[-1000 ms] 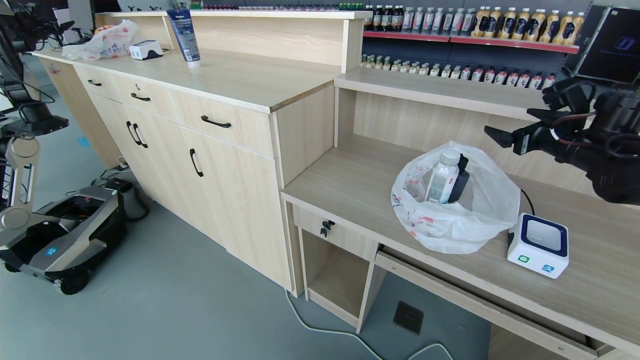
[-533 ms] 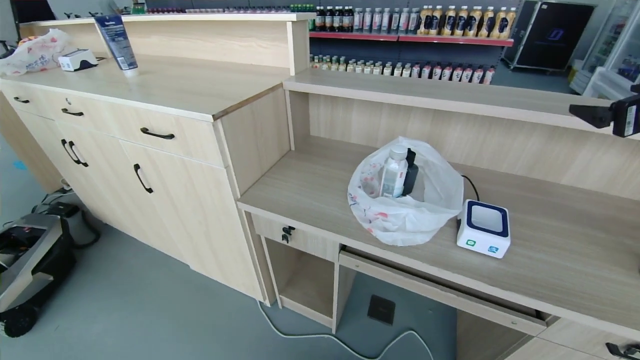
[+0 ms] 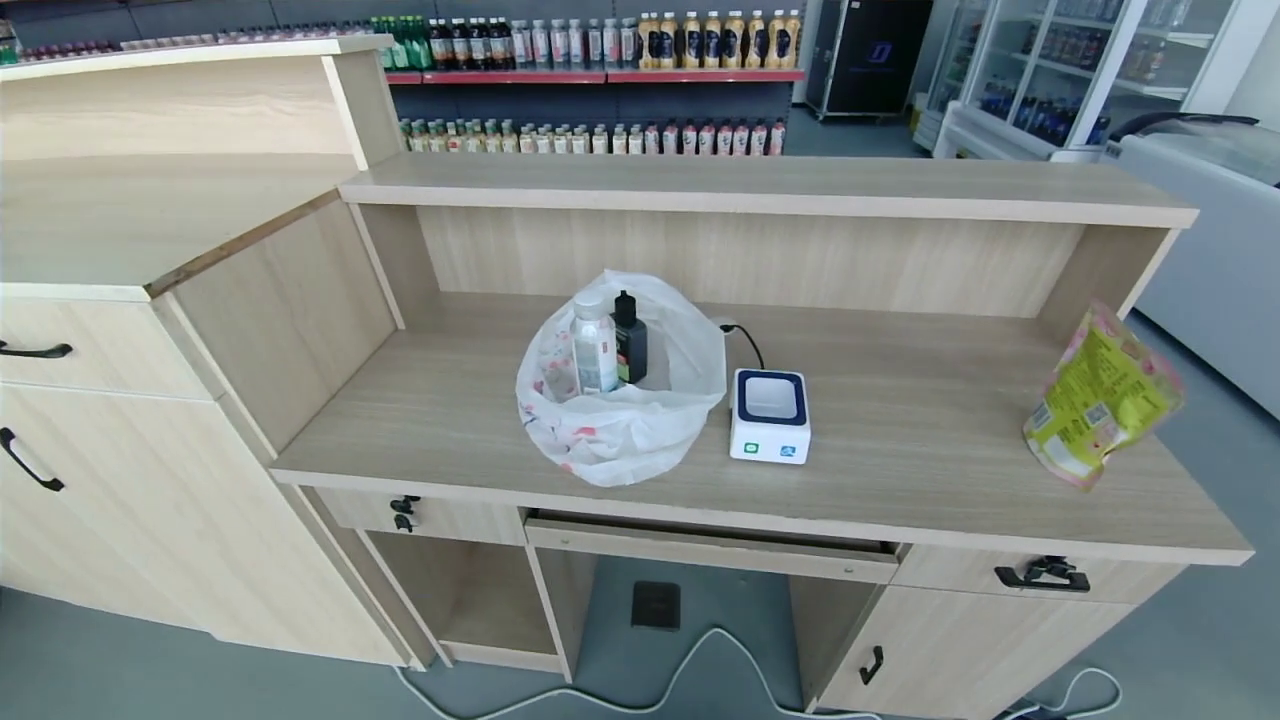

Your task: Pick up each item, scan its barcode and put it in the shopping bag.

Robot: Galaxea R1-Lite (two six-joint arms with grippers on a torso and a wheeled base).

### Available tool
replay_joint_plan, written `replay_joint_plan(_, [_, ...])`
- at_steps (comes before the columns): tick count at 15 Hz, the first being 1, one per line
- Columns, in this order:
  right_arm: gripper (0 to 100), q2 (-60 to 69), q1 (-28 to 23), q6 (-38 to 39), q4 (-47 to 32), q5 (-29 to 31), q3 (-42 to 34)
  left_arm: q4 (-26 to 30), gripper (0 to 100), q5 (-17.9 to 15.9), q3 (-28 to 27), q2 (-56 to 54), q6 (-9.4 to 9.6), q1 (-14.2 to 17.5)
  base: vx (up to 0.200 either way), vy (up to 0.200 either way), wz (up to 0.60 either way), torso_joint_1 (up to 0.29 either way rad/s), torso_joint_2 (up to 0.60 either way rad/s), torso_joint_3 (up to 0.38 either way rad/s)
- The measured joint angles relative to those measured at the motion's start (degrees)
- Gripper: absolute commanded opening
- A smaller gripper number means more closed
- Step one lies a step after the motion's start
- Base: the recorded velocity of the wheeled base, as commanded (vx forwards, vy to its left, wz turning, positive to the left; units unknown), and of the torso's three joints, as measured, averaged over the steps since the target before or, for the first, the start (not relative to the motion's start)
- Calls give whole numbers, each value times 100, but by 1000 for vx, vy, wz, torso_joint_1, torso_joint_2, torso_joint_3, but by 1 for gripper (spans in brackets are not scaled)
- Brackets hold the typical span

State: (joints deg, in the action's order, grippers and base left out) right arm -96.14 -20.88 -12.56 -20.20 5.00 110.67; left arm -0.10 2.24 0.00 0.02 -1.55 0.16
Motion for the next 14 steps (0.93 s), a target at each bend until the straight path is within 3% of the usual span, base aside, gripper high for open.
replay_joint_plan(4, [100, -45, -276, 52, 50, -51, -584, 2, 100, 2, 0, -2, 0, 0, 0, 0, 0, 0, 0, 0])
replay_joint_plan(7, [100, -124, -699, 57, 969, -191, -1226, 5, 100, 2, 0, -2, 0, -2, 0, 0, 0, 63, -151, -91])
replay_joint_plan(9, [100, -224, -1040, 60, 967, -847, -1685, 0, 100, 2, 0, -2, 0, -2, 0, 0, 0, 63, -146, -78])
replay_joint_plan(14, [100, -568, -1309, 150, 581, -1074, -2349, 2, 100, 2, 0, -2, -1, 0, 0, 0, 0, 6, -12, -6])
